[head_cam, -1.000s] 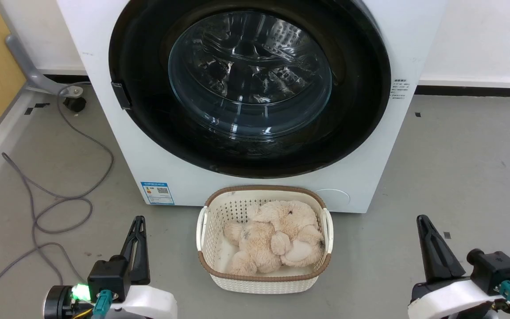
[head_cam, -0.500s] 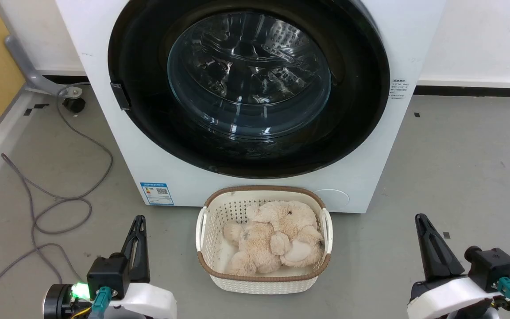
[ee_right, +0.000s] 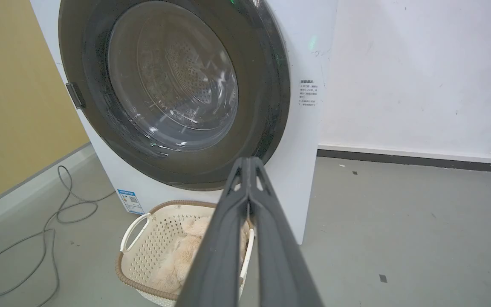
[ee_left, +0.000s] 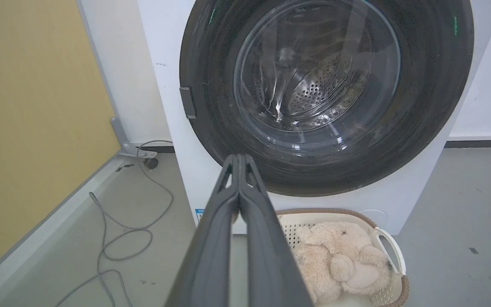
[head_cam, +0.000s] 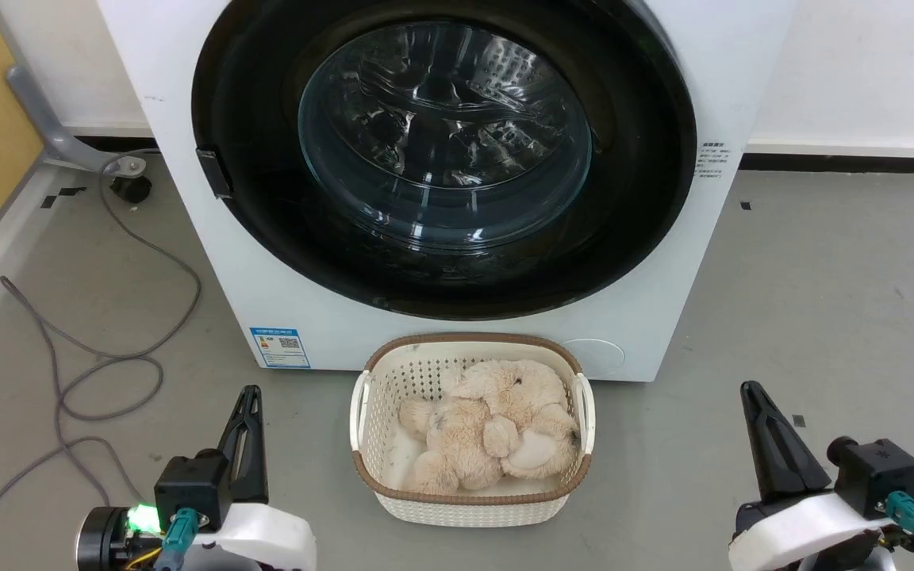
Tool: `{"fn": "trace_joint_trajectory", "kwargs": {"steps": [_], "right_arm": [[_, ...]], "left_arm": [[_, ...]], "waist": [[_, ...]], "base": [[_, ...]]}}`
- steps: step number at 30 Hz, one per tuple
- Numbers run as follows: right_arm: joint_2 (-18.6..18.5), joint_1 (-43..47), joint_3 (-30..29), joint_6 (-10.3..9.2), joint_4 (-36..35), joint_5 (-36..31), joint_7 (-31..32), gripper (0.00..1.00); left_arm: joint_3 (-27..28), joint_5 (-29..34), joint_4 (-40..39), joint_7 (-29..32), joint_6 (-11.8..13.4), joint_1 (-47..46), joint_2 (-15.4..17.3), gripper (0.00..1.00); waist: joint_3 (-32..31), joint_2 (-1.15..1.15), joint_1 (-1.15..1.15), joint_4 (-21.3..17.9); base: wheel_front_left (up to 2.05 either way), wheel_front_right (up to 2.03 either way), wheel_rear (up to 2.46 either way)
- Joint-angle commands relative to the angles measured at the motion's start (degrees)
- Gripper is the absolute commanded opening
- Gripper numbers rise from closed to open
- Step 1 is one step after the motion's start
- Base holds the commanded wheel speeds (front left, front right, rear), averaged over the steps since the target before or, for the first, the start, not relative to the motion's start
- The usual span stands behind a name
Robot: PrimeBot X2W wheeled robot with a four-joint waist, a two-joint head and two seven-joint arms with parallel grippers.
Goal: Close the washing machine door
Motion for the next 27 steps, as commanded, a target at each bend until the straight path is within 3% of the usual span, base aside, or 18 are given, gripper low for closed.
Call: {"fn": "trace_joint_trajectory", "kwargs": {"steps": [1, 27], "right_arm": [[0.16, 0.63, 0.10, -0.02, -0.61, -0.35, 0.35, 0.00], [0.23, 0.94, 0.33, -0.03, -2.72, -2.24, 3.41, 0.00]], "left_arm": [[0.21, 0.46, -0.44, 0.35, -0.36, 0.17, -0.09, 0.00], [0.92, 0.69, -1.67, 3.39, -1.65, 0.26, -0.34, 0.00]], "waist": [[-0.01, 0.00, 0.00, -0.01], [-0.12, 0.00, 0.00, -0.29]], "base": [[0.00, 0.00, 0.00], [0.00, 0.00, 0.00]]}}
